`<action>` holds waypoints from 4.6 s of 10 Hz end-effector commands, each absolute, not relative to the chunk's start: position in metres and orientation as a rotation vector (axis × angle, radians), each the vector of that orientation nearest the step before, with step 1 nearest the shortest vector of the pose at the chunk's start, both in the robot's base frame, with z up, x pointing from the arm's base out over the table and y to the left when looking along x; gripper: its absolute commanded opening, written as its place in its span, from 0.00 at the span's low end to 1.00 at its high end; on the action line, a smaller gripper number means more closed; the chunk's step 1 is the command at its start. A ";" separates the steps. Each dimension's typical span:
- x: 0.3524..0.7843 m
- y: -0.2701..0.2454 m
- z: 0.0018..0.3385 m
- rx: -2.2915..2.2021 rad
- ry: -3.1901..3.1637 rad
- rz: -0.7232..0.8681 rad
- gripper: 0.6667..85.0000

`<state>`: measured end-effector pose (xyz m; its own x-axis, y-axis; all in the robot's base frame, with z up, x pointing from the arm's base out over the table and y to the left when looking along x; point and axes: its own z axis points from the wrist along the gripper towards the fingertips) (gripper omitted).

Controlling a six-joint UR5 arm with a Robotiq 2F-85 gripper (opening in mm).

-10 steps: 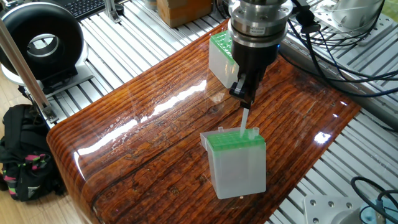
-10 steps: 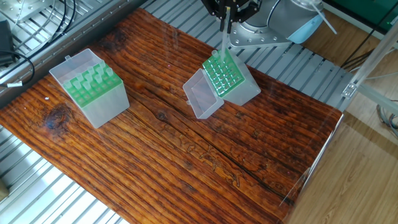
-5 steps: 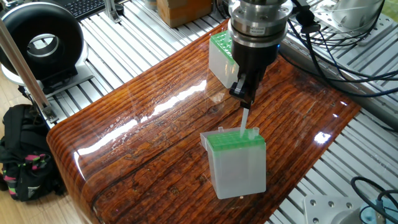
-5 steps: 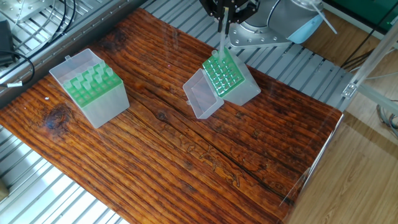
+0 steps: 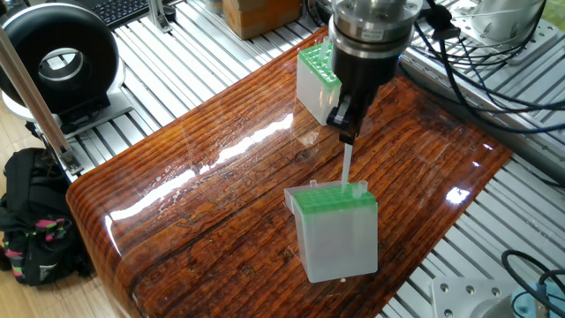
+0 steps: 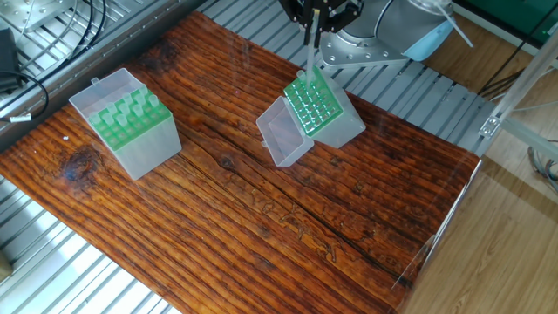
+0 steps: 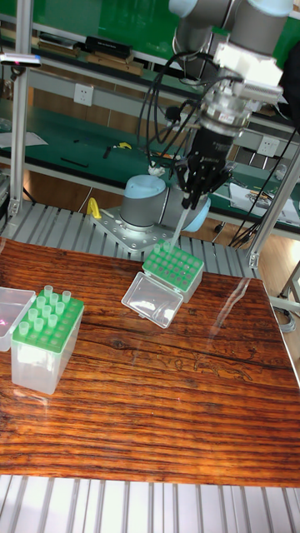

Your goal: Transfer all large pipette tips from one holder to another

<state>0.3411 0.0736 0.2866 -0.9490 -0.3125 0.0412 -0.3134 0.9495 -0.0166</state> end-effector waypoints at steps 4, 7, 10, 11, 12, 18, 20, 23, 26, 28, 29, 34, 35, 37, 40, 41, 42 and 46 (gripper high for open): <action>0.365 0.043 0.296 0.578 -3.064 0.078 0.09; 0.436 0.001 0.275 0.789 -3.129 0.240 0.09; 0.449 -0.003 0.266 0.843 -3.127 0.173 0.09; 0.439 0.008 0.264 0.806 -3.115 0.091 0.13; 0.428 0.013 0.263 0.707 -3.105 0.043 0.13; 0.435 0.000 0.265 0.547 -3.148 0.119 0.07; 0.461 -0.010 0.284 0.544 -3.138 0.089 0.06; 0.508 -0.021 0.310 0.600 -3.117 0.020 0.06; 0.520 -0.032 0.311 0.656 -3.127 0.068 0.04; 0.511 -0.012 0.311 0.577 -3.122 -0.062 0.08; 0.520 -0.015 0.311 0.548 -3.159 -0.037 0.07; 0.567 -0.038 0.330 0.548 -3.213 -0.011 0.02; 0.584 -0.055 0.341 0.605 -3.189 0.001 0.02; 0.597 -0.066 0.344 0.653 -3.167 -0.028 0.02; 0.624 -0.091 0.329 0.745 -3.169 0.044 0.02; 0.630 -0.097 0.328 0.770 -3.167 0.047 0.02; 0.634 -0.103 0.330 0.792 -3.160 0.048 0.02; 0.627 -0.085 0.332 0.620 -3.181 -0.087 0.08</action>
